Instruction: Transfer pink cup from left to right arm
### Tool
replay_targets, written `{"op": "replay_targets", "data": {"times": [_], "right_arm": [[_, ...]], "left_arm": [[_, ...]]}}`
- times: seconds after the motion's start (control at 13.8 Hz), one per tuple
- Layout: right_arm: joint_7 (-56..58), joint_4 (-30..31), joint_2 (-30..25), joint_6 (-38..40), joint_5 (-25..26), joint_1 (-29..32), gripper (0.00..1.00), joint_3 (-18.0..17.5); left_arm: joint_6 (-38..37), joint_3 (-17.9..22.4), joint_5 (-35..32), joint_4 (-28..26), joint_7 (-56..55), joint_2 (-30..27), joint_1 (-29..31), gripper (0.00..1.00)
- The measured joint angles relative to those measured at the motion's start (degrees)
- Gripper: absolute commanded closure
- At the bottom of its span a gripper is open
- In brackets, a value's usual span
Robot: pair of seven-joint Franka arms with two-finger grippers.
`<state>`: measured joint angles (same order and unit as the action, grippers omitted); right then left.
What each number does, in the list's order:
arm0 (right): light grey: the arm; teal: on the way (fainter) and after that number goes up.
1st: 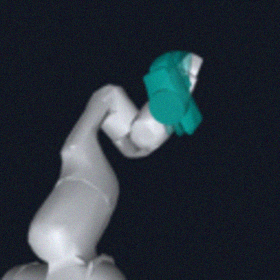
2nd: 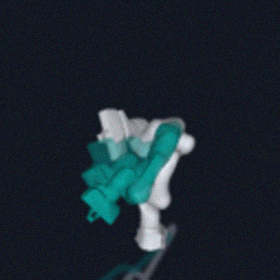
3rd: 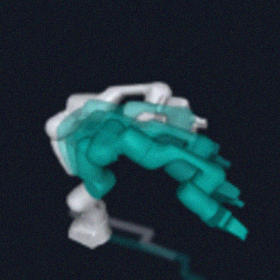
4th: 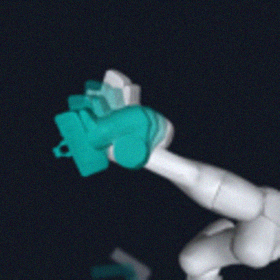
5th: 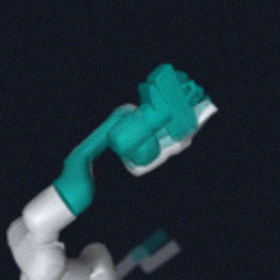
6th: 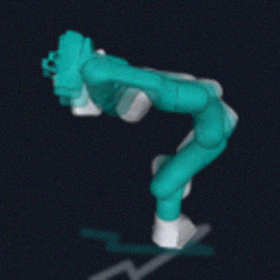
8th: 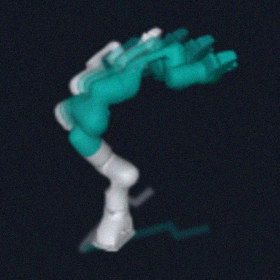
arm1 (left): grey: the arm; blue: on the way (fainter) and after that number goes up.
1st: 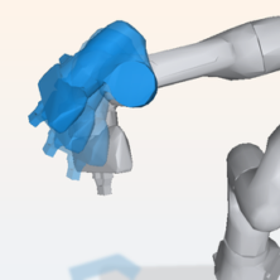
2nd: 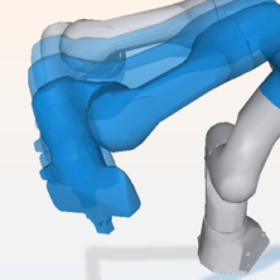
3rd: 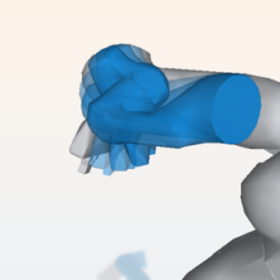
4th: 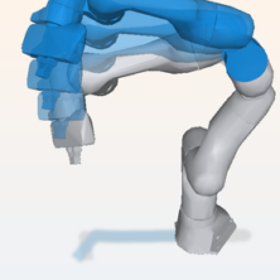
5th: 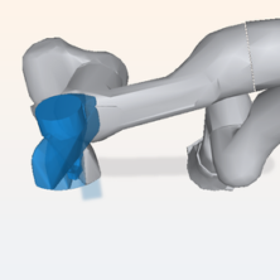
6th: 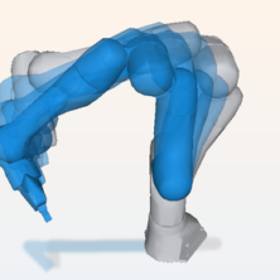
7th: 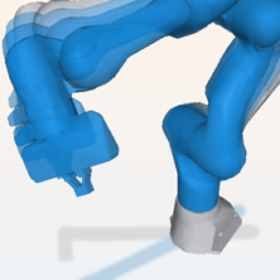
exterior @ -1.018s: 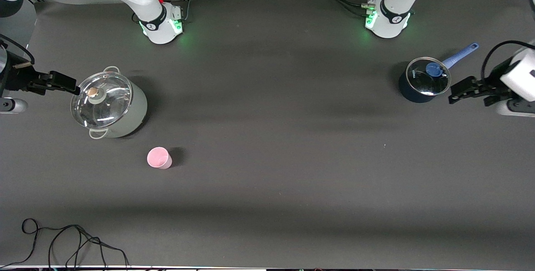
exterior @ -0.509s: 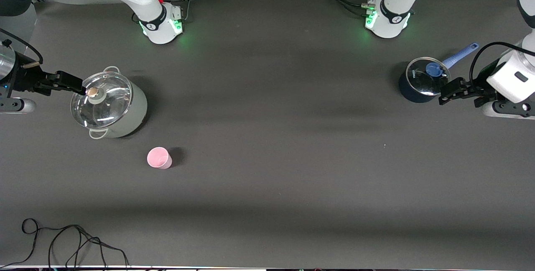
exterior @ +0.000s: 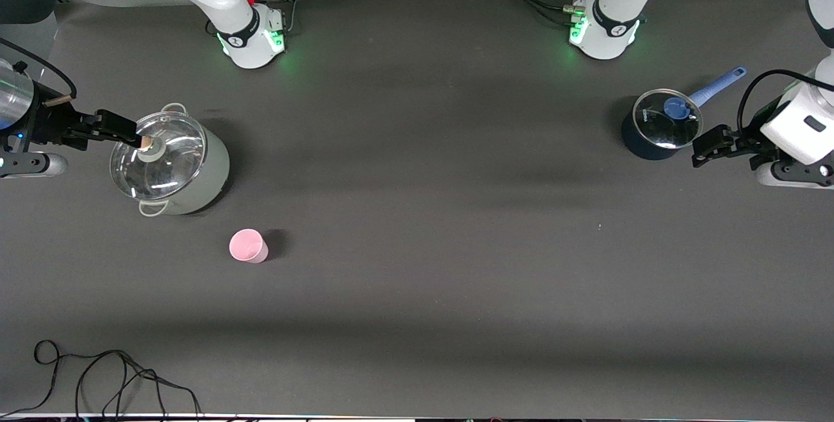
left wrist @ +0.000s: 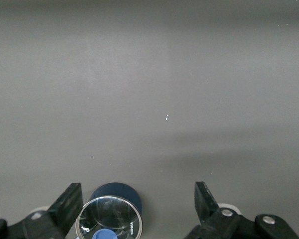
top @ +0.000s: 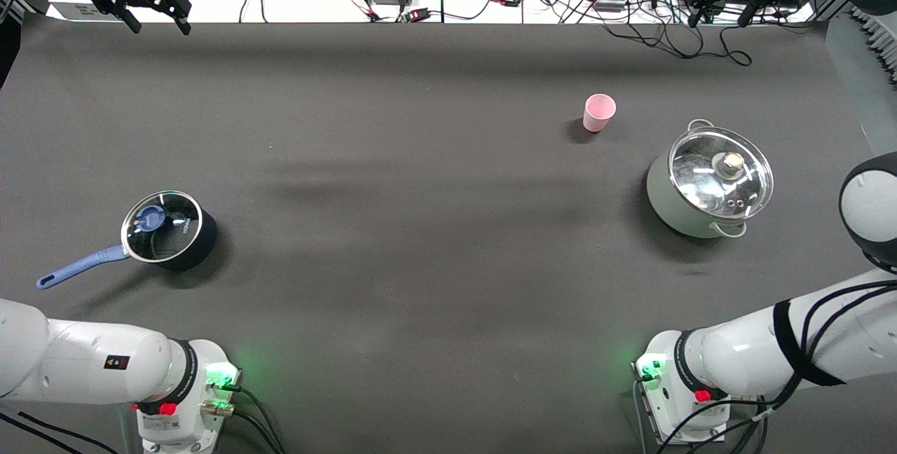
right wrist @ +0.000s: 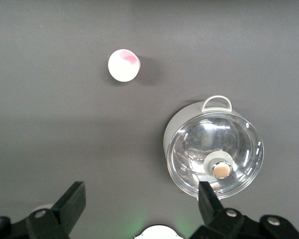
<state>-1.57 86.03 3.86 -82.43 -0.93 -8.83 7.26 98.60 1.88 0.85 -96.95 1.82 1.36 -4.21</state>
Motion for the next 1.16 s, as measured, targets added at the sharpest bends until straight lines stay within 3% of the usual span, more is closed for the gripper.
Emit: {"op": "replay_targets", "data": {"times": [0.22,0.8,1.16], "right_arm": [[0.0,0.2,-0.7,-1.0,0.1,4.9,0.00,-4.2],[0.0,0.3,-1.4,-3.4,0.1,5.6,0.00,-4.7],[0.0,0.3,-1.4,-4.6,0.1,5.6,0.00,-4.8]], "left_arm": [[0.3,0.0,-0.1,0.0,0.0,0.5,-0.3,0.00],[1.0,0.1,1.4,0.4,0.0,1.1,-0.4,0.00],[-0.7,0.1,-1.1,1.6,0.0,1.0,-0.4,0.00]]}}
